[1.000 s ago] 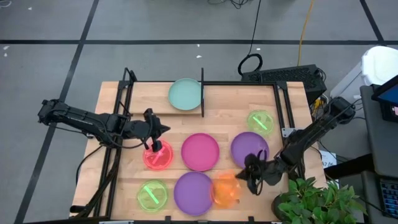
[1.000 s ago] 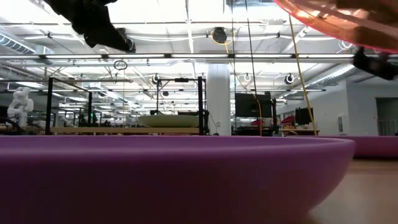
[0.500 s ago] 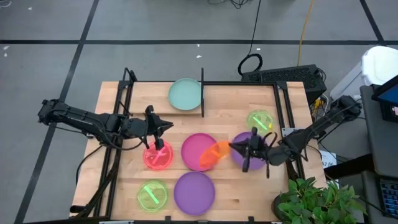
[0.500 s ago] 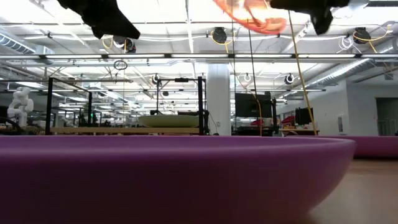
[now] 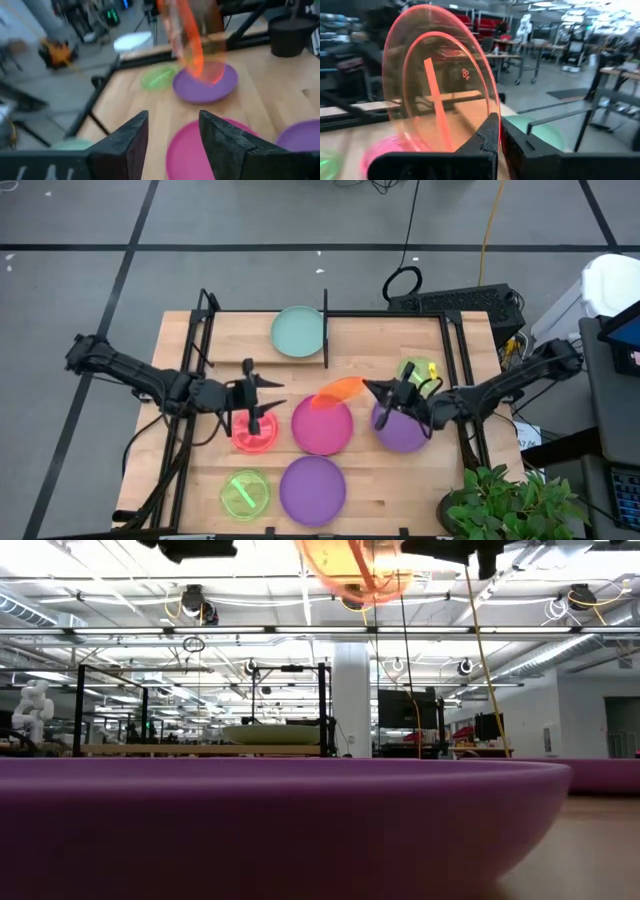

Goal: Place and stack plates onto a shelf
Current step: Put the transparent orange plate on the shelf

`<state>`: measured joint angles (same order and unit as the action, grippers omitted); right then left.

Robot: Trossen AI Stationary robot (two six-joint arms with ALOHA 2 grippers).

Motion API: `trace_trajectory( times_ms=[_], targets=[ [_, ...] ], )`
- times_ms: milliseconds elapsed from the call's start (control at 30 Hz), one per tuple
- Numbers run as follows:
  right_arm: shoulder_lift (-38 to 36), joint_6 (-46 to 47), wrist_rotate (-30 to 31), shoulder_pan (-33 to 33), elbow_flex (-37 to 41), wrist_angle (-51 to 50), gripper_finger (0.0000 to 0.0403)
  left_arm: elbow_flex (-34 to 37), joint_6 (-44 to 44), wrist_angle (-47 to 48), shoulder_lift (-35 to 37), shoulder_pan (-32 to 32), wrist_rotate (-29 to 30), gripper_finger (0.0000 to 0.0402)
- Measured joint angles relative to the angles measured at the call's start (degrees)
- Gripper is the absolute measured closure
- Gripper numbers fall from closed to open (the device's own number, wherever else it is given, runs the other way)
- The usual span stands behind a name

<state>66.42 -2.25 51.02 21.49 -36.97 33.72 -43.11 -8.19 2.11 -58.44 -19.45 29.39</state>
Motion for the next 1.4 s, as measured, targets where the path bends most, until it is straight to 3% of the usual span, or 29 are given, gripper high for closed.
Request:
trace_trajectory(
  times_ms=[133, 333, 600, 933, 1400],
  targets=[
    [1.75, -2.81, -0.08, -2.27, 0.02, 3.06, 0.0403, -0.05, -6.19, -6.34, -3.71, -2.23, 3.32, 0.0219],
    [4.36, -5.54, -0.23, -4.44, 0.02, 8.63, 0.0403, 0.00, -9.48, -14.41, -8.89, -2.40, 13.11, 0.0219],
    [8.57, -10.96, -0.17, -7.11, 0.02, 16.41, 0.0403, 0.00, -6.89, -20.59, -13.19, -1.81, 13.04, 0.0220],
    [8.57, -12.12, -0.23, -7.23, 0.02, 17.46, 0.0403, 0.00, 2.63, -22.12, -13.75, 2.03, 14.66, 0.0223],
    [8.63, -11.87, -0.30, -7.16, 0.02, 16.61, 0.0403, -0.05, -0.73, -30.16, -19.60, 4.05, 14.57, 0.0307]
  ],
)
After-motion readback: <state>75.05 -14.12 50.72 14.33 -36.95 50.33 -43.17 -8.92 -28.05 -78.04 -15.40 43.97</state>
